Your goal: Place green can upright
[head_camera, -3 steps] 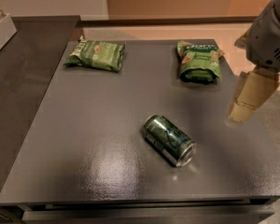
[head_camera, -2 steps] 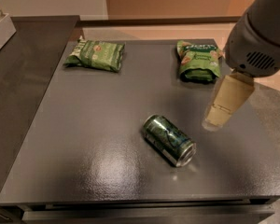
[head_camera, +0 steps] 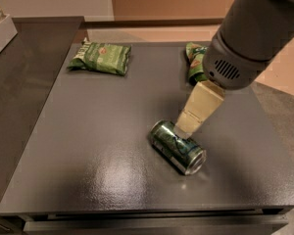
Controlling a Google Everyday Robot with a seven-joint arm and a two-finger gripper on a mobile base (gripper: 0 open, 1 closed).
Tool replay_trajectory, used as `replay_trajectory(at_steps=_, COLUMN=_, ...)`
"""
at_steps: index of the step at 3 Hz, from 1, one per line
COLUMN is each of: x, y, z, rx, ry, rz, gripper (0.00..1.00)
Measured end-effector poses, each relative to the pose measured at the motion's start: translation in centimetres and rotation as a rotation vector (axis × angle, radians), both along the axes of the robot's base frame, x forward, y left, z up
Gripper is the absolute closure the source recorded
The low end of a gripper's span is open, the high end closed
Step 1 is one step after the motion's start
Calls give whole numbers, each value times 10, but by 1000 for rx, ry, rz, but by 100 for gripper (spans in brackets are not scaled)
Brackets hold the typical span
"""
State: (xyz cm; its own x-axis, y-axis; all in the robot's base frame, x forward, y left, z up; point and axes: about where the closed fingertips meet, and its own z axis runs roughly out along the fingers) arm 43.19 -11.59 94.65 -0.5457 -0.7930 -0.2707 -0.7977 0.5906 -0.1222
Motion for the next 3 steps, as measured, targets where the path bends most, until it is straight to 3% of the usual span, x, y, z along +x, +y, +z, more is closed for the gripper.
replay_trajectory(at_steps=2, x=-1, y=26, z=-28, rx=-20, ry=63, rz=-227, gripper=0)
replay_trajectory(at_steps=3, x=-3, y=36, z=-47, rx=-31, ry=108, rz=-281, gripper=0)
